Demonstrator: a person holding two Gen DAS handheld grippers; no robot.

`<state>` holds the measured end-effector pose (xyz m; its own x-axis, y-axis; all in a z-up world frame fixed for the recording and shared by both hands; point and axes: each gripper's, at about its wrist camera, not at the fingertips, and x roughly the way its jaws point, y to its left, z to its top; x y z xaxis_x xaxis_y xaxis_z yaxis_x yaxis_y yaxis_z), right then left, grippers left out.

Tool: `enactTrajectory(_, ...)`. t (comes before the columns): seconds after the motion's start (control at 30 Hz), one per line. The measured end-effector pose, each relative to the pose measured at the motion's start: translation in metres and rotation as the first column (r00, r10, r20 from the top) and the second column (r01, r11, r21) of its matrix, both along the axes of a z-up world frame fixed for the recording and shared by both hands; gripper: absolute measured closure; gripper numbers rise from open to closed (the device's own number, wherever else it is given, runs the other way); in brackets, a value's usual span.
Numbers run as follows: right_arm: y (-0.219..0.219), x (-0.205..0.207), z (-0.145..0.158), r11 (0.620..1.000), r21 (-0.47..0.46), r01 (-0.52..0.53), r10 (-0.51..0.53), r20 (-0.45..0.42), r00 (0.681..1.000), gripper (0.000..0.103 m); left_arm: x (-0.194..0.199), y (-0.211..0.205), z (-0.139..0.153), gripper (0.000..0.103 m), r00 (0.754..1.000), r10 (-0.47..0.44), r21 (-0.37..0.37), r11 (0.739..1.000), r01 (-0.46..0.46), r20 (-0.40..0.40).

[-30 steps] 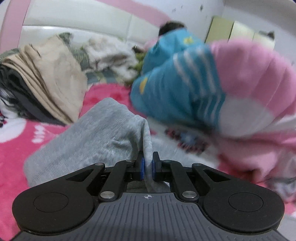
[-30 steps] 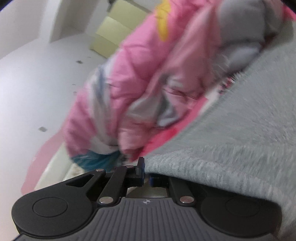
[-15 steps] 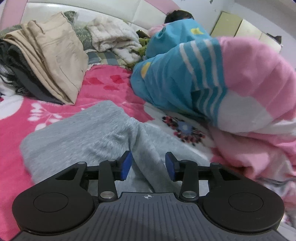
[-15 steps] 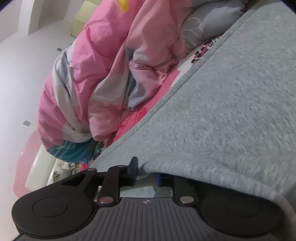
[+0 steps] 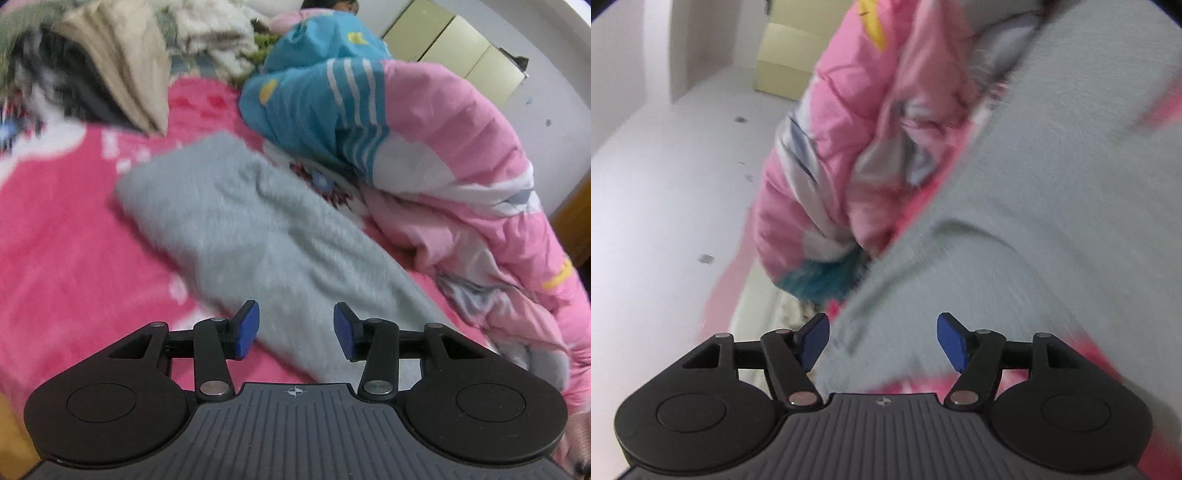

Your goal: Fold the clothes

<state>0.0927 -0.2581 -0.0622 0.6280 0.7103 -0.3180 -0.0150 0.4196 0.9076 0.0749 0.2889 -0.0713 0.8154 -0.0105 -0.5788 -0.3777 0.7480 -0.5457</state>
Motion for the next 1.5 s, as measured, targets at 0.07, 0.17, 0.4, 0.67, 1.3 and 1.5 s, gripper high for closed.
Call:
enactTrajectory(0.07, -0.005, -0.031, -0.003, 0.998, -0.051, 0.037, -0.04, -0.053, 0.998, 0.036, 0.0, -0.002, -0.012, 0.059, 1.0, 0.006, -0.055, 0.998, -0.006, -0.003)
enactTrajectory(0.17, -0.02, -0.067, -0.004, 0.97, -0.188, 0.154, -0.178, -0.113, 0.978, 0.036, 0.001, -0.002, -0.028, 0.059, 1.0, 0.026, -0.119, 0.993, -0.026, -0.006)
enactTrajectory(0.4, -0.033, -0.08, -0.01, 0.905, -0.311, 0.291, -0.34, -0.115, 0.933, 0.036, 0.006, 0.005, -0.051, 0.059, 0.996, 0.082, -0.219, 0.973, -0.071, 0.044)
enactTrajectory(0.67, -0.036, -0.027, -0.019, 0.884, -0.295, 0.363, -0.396, -0.06, 0.916, 0.033, 0.021, 0.013, -0.057, 0.059, 0.99, 0.108, -0.251, 0.965, -0.083, 0.089)
enactTrajectory(1.3, -0.053, 0.057, -0.039, 0.847, -0.26, 0.464, -0.481, -0.005, 0.877, 0.041, 0.049, 0.013, -0.064, 0.06, 0.968, 0.164, -0.172, 0.976, -0.132, 0.191)
enactTrajectory(1.5, -0.055, 0.094, -0.05, 0.83, -0.251, 0.498, -0.513, 0.006, 0.858, 0.065, 0.062, 0.006, -0.064, 0.074, 0.966, 0.183, -0.082, 0.982, -0.17, 0.185)
